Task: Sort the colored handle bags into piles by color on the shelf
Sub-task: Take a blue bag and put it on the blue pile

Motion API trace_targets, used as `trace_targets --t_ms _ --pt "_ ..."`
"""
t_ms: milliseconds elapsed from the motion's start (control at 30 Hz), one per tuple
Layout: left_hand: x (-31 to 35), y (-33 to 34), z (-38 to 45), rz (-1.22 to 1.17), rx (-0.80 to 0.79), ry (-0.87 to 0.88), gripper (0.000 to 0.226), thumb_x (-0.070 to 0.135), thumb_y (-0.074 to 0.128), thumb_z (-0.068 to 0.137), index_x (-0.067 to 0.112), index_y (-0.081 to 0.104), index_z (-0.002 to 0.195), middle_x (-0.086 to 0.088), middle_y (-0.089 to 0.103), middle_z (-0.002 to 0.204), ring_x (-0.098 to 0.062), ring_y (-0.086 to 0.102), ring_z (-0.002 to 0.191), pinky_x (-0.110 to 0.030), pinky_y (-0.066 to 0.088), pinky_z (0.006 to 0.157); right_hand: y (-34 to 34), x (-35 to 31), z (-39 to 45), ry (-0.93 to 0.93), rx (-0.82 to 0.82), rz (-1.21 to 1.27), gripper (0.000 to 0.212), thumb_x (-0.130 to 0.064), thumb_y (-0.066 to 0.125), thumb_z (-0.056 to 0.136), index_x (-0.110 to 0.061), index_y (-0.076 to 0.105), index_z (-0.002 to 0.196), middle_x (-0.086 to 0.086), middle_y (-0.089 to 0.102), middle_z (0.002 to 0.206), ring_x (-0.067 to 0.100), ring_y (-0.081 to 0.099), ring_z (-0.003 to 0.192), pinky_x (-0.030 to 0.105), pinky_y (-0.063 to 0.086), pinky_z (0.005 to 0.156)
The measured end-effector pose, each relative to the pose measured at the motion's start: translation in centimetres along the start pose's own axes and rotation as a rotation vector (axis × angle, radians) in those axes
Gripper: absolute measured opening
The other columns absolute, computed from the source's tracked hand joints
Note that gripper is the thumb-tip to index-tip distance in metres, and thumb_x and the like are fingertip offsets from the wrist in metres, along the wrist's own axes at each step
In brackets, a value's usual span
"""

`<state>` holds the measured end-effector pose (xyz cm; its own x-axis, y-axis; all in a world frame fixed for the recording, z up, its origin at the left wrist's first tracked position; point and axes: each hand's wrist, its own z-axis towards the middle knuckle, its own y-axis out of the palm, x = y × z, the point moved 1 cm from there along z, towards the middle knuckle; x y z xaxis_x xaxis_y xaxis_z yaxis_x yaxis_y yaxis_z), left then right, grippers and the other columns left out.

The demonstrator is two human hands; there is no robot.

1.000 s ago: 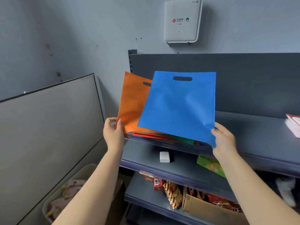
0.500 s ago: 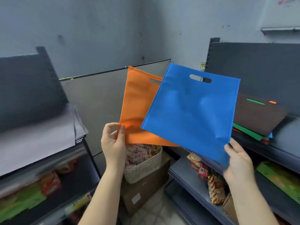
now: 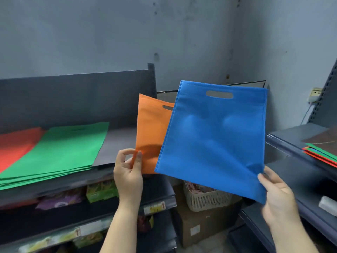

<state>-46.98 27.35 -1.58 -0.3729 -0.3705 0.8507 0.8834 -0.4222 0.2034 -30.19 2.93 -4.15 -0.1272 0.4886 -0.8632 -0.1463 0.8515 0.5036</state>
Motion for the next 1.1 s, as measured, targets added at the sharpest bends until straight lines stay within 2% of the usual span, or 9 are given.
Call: trace_targets --t_ms 167,267,333,433,533,733,967,1033,1100 --pt "1.9 -8.2 2.5 0.049 0.034 0.071 0.006 0.026 0.057 0.086 0.025 0.052 0.082 0.0 0.065 0.059 -0.019 0.05 0.052 -0.017 0.036 0.047 7.4 3.5 -3.2 0.055 -0.173 0.028 0.031 0.002 0.039 0.097 -0.016 0.064 0.1 -0.006 0.074 0.077 0.009 0.071 0.069 0.022 0.056 0.053" --pt "3.1 -13.7 4.0 0.082 0.067 0.101 0.013 0.026 0.057 0.085 0.036 0.054 0.077 -0.003 0.062 0.061 -0.021 0.046 0.055 -0.025 0.034 0.048 11.9 6.1 -5.5 0.098 -0.226 0.043 0.03 0.003 0.041 0.096 -0.016 0.064 0.1 -0.007 0.074 0.076 0.008 0.071 0.068 0.022 0.057 0.054" --pt "4.0 -17.5 5.0 0.103 0.097 0.125 0.012 0.026 0.057 0.085 0.035 0.054 0.077 0.002 0.062 0.058 -0.017 0.047 0.051 -0.024 0.035 0.047 14.7 7.9 -7.1 0.138 -0.274 0.061 0.032 0.003 0.041 0.096 -0.017 0.065 0.096 -0.005 0.074 0.077 0.009 0.071 0.068 0.025 0.058 0.057" --pt "5.3 -22.9 6.3 0.152 0.143 0.195 0.006 0.026 0.055 0.087 0.028 0.052 0.082 0.007 0.062 0.056 -0.003 0.046 0.045 -0.014 0.035 0.044 18.8 10.1 -9.6 0.196 -0.338 0.097 0.038 0.003 0.042 0.096 -0.016 0.073 0.088 -0.003 0.075 0.082 0.011 0.072 0.071 0.026 0.058 0.058" --pt "6.6 -28.2 7.4 0.21 0.213 0.23 0.005 0.026 0.055 0.088 0.024 0.051 0.084 0.01 0.065 0.059 0.0 0.052 0.047 -0.011 0.039 0.046 22.9 12.1 -12.2 0.227 -0.397 0.129 0.05 0.003 0.041 0.096 -0.024 0.078 0.077 -0.003 0.075 0.083 0.011 0.072 0.072 0.024 0.058 0.058" --pt "9.1 -38.2 8.5 0.33 0.355 0.28 0.009 0.034 0.057 0.086 0.041 0.055 0.08 0.005 0.064 0.065 -0.016 0.055 0.06 -0.023 0.044 0.055 30.9 16.5 -18.1 0.296 -0.546 0.161 0.053 0.003 0.04 0.096 -0.025 0.079 0.074 -0.002 0.075 0.083 0.01 0.071 0.071 0.021 0.057 0.058" --pt "11.4 -47.2 9.0 0.408 0.474 0.33 0.015 0.031 0.058 0.084 0.045 0.057 0.078 0.017 0.066 0.067 0.005 0.056 0.06 -0.007 0.044 0.059 37.5 20.2 -24.3 0.414 -0.62 0.195 0.053 0.004 0.041 0.095 -0.026 0.079 0.072 -0.002 0.075 0.079 0.008 0.071 0.068 0.02 0.057 0.058" --pt "11.5 -49.1 9.1 0.424 0.522 0.307 0.01 0.036 0.059 0.083 0.045 0.057 0.078 0.014 0.067 0.068 0.001 0.058 0.06 -0.011 0.046 0.059 39.2 20.9 -25.6 0.441 -0.651 0.19 0.051 0.003 0.042 0.095 -0.024 0.079 0.073 -0.002 0.075 0.078 0.008 0.071 0.067 0.02 0.057 0.058" --pt "11.6 -50.7 9.3 0.435 0.559 0.289 0.007 0.041 0.061 0.084 0.043 0.056 0.079 0.007 0.069 0.071 -0.01 0.062 0.066 -0.023 0.05 0.064 40.8 21.5 -26.6 0.454 -0.671 0.169 0.042 0.003 0.042 0.095 -0.018 0.077 0.084 -0.002 0.075 0.078 0.009 0.071 0.067 0.022 0.058 0.058"
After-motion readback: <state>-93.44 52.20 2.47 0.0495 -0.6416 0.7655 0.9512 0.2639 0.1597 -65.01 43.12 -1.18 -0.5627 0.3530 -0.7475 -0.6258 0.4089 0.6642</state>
